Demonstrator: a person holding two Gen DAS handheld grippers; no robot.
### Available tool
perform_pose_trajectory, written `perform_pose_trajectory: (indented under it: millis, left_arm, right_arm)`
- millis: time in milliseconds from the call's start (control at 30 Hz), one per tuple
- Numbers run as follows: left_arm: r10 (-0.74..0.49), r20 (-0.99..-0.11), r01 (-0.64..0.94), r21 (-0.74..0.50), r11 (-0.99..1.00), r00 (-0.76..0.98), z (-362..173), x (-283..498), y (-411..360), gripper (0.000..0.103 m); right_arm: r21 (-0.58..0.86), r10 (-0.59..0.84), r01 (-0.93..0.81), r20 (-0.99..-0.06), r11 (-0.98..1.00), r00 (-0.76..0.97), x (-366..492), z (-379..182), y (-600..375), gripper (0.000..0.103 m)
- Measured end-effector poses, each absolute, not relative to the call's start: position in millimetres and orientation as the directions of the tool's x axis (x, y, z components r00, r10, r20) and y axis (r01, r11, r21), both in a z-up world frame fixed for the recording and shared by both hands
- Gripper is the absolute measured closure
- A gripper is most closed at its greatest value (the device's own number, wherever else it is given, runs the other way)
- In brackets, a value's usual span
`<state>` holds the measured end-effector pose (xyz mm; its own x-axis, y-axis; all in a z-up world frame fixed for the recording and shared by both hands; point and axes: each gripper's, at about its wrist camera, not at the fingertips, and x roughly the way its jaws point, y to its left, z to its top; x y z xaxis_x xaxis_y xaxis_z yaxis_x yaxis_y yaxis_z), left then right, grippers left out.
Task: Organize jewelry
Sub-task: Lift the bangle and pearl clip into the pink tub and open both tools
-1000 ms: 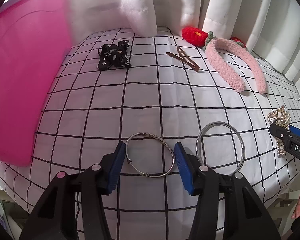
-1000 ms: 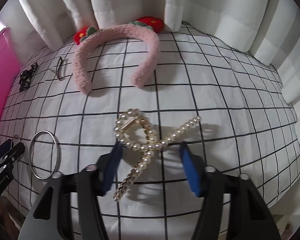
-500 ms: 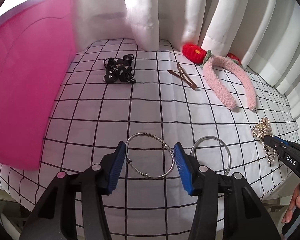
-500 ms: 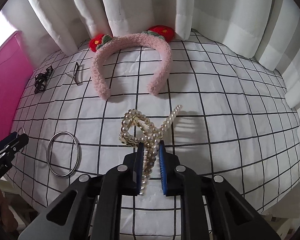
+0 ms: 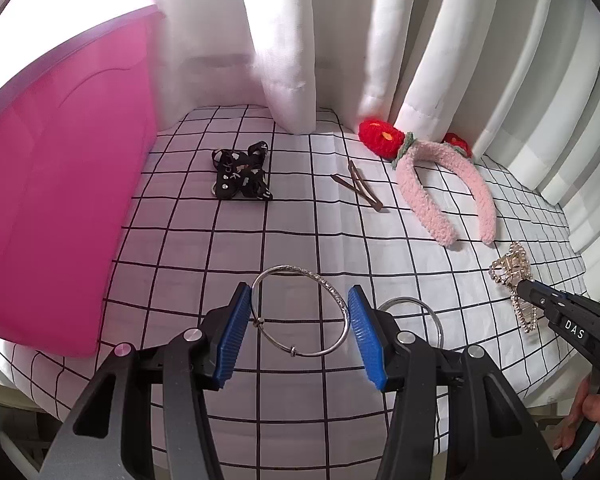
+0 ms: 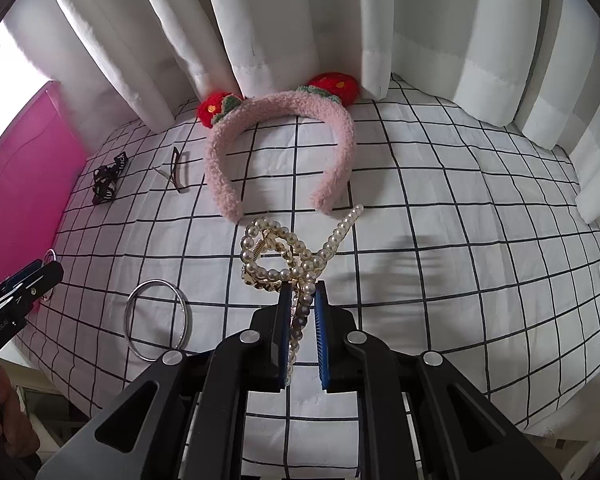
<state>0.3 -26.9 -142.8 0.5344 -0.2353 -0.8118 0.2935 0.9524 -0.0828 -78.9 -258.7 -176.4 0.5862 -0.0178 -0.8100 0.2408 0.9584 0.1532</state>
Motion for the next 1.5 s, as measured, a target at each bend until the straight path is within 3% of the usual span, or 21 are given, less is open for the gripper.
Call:
perform_pose_trajectory:
  millis: [600, 1033, 1500]
  left_arm:
    - [-0.273, -0.689, 0.247, -0.140, 0.959, 0.672, -43.7, 6.0, 15.5, 0.054]
    - [-0.111, -0.576, 0.058, -0.111, 0.992, 0.810, 36.6, 17.9, 113.8, 0.054]
    - [0.084, -0.655, -0.184, -0.085, 0.979, 0.751, 17.0, 42.9, 224.9, 0.054]
  right_arm:
    - [0.150, 0.051, 0.065, -0.658, 0.986, 0.751, -53.7, -59.1, -209.1, 0.092]
    - [0.129, 0.285, -0.257, -0.535, 0.958, 0.795, 11.6, 21.0, -85.5, 0.092]
    - [0.108, 0.465, -0.506, -0.589, 0.856, 0.661, 78.3, 25.6, 66.8, 0.092]
